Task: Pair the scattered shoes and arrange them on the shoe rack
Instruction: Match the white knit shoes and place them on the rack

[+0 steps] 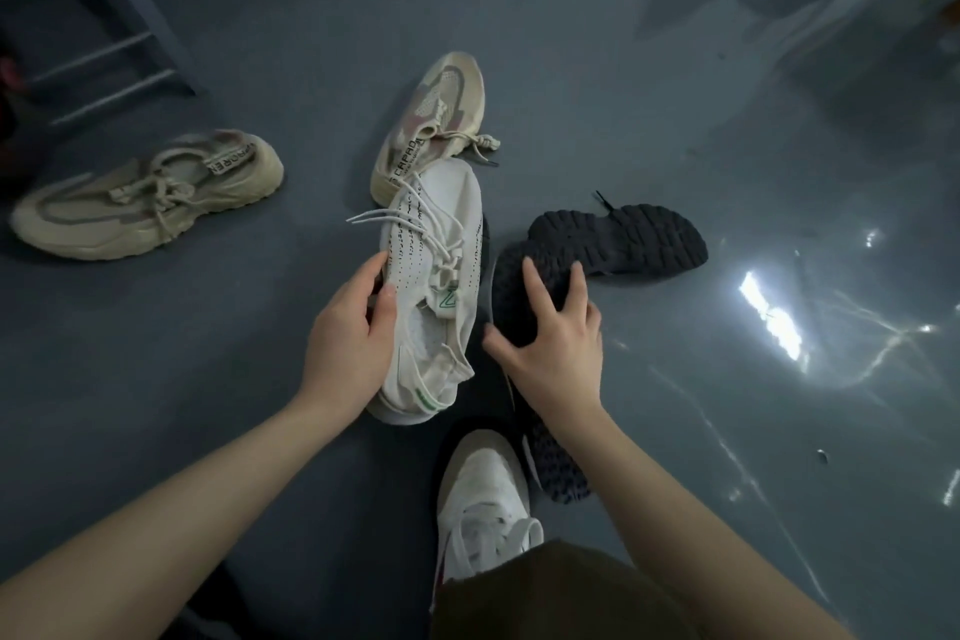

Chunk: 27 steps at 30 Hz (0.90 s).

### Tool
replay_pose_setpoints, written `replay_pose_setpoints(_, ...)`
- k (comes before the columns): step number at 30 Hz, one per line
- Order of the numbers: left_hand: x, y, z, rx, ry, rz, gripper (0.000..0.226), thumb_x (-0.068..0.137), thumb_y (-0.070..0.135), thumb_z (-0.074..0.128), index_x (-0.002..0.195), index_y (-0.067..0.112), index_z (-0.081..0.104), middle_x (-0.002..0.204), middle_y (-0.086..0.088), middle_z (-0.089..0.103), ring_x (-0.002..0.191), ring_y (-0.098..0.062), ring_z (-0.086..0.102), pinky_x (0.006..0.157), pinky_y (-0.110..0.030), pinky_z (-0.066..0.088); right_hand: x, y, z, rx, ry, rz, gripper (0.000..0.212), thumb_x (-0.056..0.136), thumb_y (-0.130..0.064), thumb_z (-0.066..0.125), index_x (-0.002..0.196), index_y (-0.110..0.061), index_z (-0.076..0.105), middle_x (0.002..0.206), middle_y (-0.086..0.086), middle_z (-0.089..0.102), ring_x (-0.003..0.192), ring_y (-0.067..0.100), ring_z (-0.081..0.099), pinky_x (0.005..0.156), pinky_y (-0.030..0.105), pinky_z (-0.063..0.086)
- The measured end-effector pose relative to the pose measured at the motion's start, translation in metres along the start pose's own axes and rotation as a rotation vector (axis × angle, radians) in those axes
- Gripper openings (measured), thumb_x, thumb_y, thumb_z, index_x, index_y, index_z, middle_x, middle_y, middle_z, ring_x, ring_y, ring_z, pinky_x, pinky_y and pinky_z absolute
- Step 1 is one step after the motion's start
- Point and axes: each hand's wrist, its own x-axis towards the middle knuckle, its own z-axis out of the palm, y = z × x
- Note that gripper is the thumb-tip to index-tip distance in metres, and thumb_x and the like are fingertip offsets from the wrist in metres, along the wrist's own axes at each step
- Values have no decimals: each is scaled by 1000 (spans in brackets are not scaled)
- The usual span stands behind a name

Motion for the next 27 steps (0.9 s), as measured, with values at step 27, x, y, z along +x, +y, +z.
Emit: replay_pose_setpoints(27,-19,-44,-48,-104,143,-214,39,98,24,39,137,25,41,128,3,55,110,-9,50,90,-25,38,31,-34,11,-56,-197,-264,72,85,-59,49,146,-41,16,156,1,13,140,27,21,110,47,23)
